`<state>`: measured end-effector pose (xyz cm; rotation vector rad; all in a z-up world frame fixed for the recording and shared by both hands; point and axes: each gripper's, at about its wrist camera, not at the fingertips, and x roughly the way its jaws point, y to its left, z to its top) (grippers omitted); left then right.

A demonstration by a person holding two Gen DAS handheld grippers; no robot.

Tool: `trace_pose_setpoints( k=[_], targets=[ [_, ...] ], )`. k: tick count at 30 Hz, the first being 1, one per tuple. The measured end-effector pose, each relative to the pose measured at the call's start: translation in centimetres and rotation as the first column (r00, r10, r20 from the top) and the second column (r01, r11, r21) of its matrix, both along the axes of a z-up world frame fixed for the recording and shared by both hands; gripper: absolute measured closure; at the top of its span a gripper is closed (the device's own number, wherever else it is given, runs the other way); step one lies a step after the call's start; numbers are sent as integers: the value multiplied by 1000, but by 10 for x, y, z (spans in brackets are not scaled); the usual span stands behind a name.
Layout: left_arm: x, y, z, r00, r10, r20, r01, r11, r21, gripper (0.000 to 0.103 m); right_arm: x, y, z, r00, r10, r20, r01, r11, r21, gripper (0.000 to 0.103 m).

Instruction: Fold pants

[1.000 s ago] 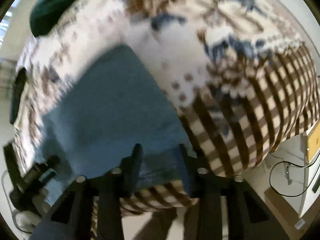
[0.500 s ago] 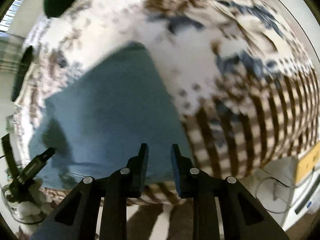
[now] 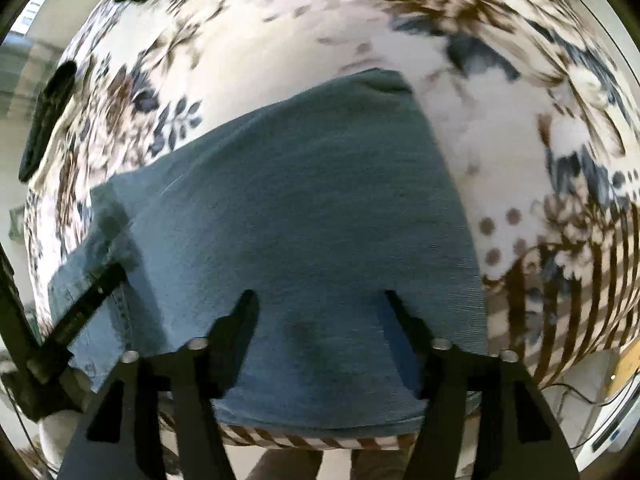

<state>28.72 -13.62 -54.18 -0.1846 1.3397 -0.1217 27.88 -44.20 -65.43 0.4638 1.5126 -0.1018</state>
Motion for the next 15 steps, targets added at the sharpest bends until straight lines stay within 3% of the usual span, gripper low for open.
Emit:
trace_pose_setpoints(
  k=[2,4,5,6,9,11,13,15],
  targets=[
    [-5,8,12,999,41,-5,-41,999,-36,84,2,11,7,1000,13,13,-13,1000,-20,7],
    [-18,22,28,994,104,16,-102,989,-111,59,-2,22,16,999,26,28,-25,999,-22,4],
    [-27,35,37,989,143,18,-140,981,-137,25,-3,27,18,999,30,25,-30,999,-21,3],
    [-32,44,43,985,174,14,-170,974,-152,9,-5,32,20,999,34,21,-33,999,-17,3],
    [-59,87,58,949,315,-3,-307,924,-228,9,-3,56,25,999,49,5,-49,999,5,3],
    [-82,126,64,894,447,-17,-436,861,-263,9,-2,73,28,998,65,-5,-65,998,-1,3],
    [-105,167,61,807,589,-50,-575,763,-295,9,1,88,27,997,72,-27,-72,997,4,3],
    [-125,204,50,702,706,-94,-689,640,-341,9,2,98,23,997,66,-40,-66,998,10,3]
  ],
)
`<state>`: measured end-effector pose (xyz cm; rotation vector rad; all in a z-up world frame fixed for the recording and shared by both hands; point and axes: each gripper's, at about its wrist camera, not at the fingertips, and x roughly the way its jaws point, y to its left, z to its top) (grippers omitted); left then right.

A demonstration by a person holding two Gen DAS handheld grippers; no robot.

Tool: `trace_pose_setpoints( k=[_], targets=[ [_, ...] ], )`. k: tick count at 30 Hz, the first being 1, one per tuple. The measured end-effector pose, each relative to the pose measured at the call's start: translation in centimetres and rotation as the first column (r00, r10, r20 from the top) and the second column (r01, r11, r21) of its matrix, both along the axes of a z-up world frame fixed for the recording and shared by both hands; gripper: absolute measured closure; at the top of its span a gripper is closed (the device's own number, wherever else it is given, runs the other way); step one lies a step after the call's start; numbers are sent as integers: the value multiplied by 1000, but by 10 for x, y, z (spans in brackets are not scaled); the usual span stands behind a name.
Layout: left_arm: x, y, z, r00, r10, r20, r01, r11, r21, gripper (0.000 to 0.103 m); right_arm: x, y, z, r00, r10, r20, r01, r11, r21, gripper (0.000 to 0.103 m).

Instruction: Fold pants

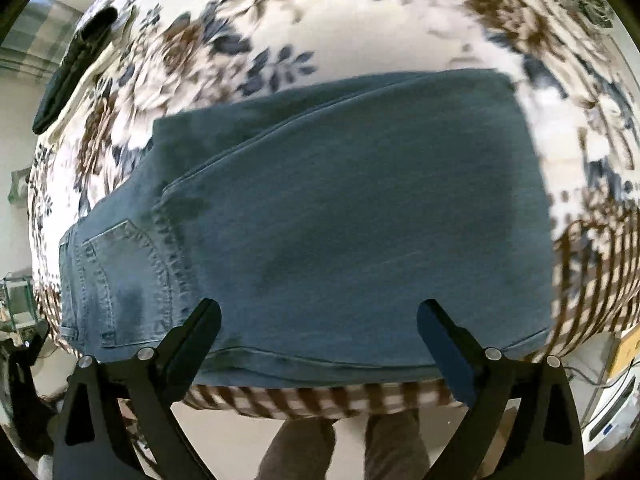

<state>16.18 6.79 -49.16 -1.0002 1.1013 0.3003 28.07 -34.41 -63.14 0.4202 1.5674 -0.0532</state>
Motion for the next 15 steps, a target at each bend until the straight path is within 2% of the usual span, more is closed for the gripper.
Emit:
trace_pose_setpoints(
  k=[1,3,5,9,10,11,14,15],
  targets=[
    [-9,17,-7,998,67,-5,-67,998,-18,9,0,3,-2,1000,-12,-7,11,1000,-5,4],
    [-15,42,-29,987,156,-35,-157,986,-54,9,5,14,-9,1000,-21,-13,21,999,-32,13],
    [-11,55,-47,984,177,-33,-180,980,-87,9,10,24,-15,1000,-10,-24,8,998,-68,15],
    [10,72,-81,987,162,7,-159,977,-142,10,20,47,-23,999,20,-50,-26,992,-126,15],
    [14,73,-84,987,161,27,-156,978,-138,15,22,52,-25,998,24,-57,-31,991,-133,15],
    [15,75,-83,987,155,44,-148,980,-131,26,24,59,-27,997,31,-67,-40,989,-144,15],
    [24,72,-81,989,128,74,-119,987,-110,29,29,75,-31,997,31,-77,-43,987,-153,15],
    [23,72,-82,989,127,81,-118,987,-107,33,30,81,-31,997,28,-79,-40,987,-156,15]
  ],
)
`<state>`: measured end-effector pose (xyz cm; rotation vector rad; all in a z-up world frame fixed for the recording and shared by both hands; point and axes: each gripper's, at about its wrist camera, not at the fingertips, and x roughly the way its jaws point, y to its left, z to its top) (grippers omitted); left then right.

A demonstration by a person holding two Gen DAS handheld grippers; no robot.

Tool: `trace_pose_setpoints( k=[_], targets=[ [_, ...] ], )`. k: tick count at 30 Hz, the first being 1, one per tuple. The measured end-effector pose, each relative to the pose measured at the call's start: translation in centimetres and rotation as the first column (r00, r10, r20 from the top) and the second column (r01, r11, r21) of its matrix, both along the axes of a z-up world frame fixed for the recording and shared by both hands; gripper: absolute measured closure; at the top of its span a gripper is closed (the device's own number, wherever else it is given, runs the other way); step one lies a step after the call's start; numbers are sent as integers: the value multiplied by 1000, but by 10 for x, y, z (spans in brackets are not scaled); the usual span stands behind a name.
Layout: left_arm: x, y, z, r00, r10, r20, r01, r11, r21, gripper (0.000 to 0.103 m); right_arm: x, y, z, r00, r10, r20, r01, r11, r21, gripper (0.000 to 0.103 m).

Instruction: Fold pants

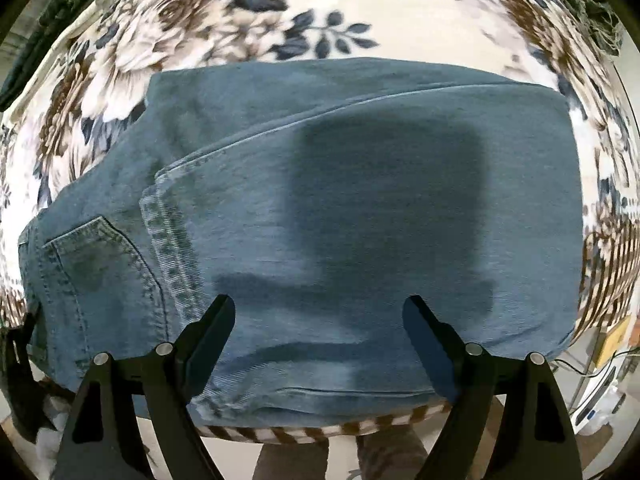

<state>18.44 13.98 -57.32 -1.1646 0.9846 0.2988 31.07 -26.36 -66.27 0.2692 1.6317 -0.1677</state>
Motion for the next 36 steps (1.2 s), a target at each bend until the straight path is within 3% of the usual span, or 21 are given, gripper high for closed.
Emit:
trace_pose_setpoints(
  k=[1,3,6,10,17,19,24,28,29,30,32,33,36],
  targets=[
    [-3,1,1,1000,0,1,0,1000,6,36,1,4,0,1000,-2,0,2,1000,-2,15],
    [-9,0,10,1000,-5,28,4,1000,30,68,1,11,1,1000,-5,8,5,1000,-5,15],
    [-11,-8,36,994,-70,80,59,991,124,80,1,21,3,999,13,34,-12,999,-30,15],
    [-7,-30,81,974,-165,157,129,968,217,82,-7,30,9,994,91,65,-83,990,-115,15],
    [-2,-87,147,930,-267,252,188,936,297,83,-34,13,44,978,143,155,-128,987,-101,15],
    [-1,-113,169,912,-298,283,205,927,313,83,-43,-8,58,975,126,182,-111,990,-91,15],
    [5,-200,204,841,-428,331,321,887,332,83,-59,-108,87,977,25,213,-13,998,-59,15],
    [6,-287,201,772,-555,311,465,825,320,83,-66,-187,85,974,-67,218,77,996,-41,15],
    [5,-307,196,751,-588,301,501,804,320,88,-70,-205,86,971,-88,221,98,994,-38,15],
    [5,-333,188,724,-629,283,548,774,318,98,-72,-221,85,970,-100,221,111,993,-37,15],
    [3,-376,173,665,-701,258,623,711,325,101,-78,-251,83,967,-126,221,137,990,-38,15],
    [3,-399,165,627,-743,231,662,666,344,101,-81,-265,81,967,-137,216,146,989,-27,15],
    [4,-436,146,585,-795,161,734,603,313,99,-90,-295,78,963,-174,205,165,984,60,15]
  ],
)
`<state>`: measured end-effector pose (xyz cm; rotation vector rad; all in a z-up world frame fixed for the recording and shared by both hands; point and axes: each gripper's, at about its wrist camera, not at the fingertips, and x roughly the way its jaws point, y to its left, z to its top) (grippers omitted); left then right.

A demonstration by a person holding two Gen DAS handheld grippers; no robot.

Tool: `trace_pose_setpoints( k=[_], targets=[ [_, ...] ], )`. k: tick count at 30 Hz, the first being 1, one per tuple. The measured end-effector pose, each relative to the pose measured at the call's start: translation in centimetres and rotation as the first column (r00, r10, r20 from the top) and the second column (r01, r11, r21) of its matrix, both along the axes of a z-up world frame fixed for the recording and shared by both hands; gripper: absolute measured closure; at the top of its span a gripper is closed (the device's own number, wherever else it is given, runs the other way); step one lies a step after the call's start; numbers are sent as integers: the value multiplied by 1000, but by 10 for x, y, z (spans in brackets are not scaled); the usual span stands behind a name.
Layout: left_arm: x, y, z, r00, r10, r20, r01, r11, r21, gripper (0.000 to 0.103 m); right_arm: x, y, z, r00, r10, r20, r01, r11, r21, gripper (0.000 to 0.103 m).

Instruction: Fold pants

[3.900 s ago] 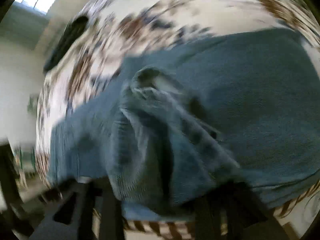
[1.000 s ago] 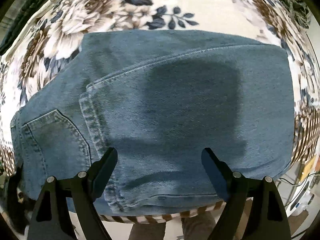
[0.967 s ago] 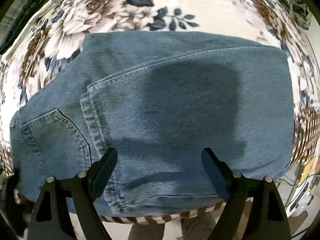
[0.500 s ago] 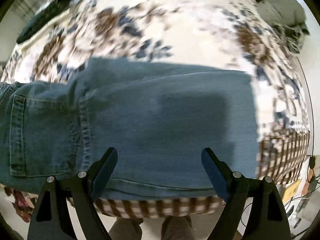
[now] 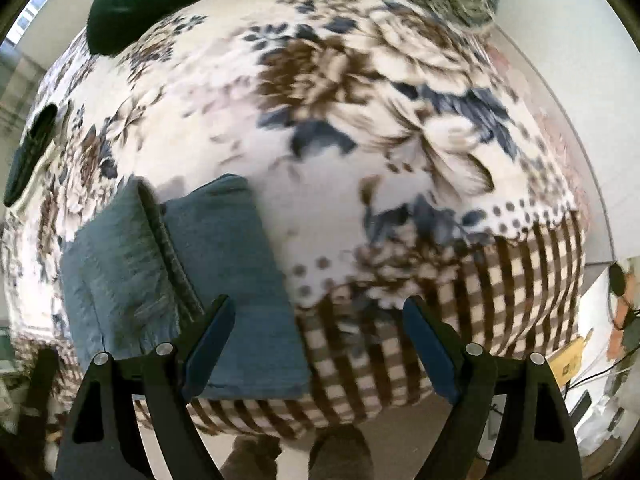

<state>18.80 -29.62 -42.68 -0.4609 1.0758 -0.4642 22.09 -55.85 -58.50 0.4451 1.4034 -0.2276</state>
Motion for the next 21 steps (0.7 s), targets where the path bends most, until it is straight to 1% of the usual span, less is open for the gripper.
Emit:
trace_pose_setpoints(
  k=[2,4,5,6,7,8,9,11,12,13,15,16,17,18,19,20,21],
  targets=[
    [2,-6,-6,998,8,-66,-5,999,53,98,-2,-9,-2,1000,15,19,-17,992,123,15],
    [3,-1,-9,994,29,-102,-19,995,99,89,-1,-6,-4,998,38,40,-46,976,213,15],
    [3,7,-10,992,54,-110,-40,991,130,73,1,1,-6,997,58,49,-68,967,247,15],
    [4,16,-11,990,85,-117,-64,983,174,45,5,8,-8,995,78,58,-91,957,276,15],
    [5,26,-13,986,114,-125,-83,970,227,28,13,21,-13,991,110,71,-127,937,326,15],
    [6,37,-16,982,140,-130,-100,955,279,13,20,30,-18,988,131,78,-150,922,356,15],
    [8,49,-17,978,170,-122,-120,933,339,13,28,41,-26,984,153,87,-175,906,386,15],
    [10,73,-21,969,226,-101,-157,876,456,13,46,63,-46,979,188,80,-204,882,425,15],
    [12,84,-25,964,245,-102,-168,859,484,13,54,73,-56,977,201,67,-210,870,446,15],
    [15,99,-29,956,276,-102,-187,836,516,13,64,86,-74,975,220,33,-210,862,461,15],
    [16,121,-33,945,313,-96,-212,808,550,13,74,100,-97,970,243,-25,-202,854,479,13],
    [18,133,-35,939,332,-92,-226,793,566,13,77,105,-105,969,243,-52,-191,862,470,13],
    [19,142,-37,933,349,-88,-238,781,578,13,77,107,-106,977,209,-49,-164,874,458,13],
    [19,148,-39,929,359,-87,-244,775,583,13,77,109,-104,981,193,-34,-156,874,461,20],
    [19,156,-40,924,372,-85,-255,768,588,13,74,114,-99,983,182,0,-159,859,486,35],
    [20,161,-40,921,381,-81,-263,761,593,13,72,118,-95,983,184,0,-162,868,469,56],
    [19,169,-40,916,395,-72,-276,749,603,13,69,122,-90,982,189,4,-172,884,434,63]
  ],
)
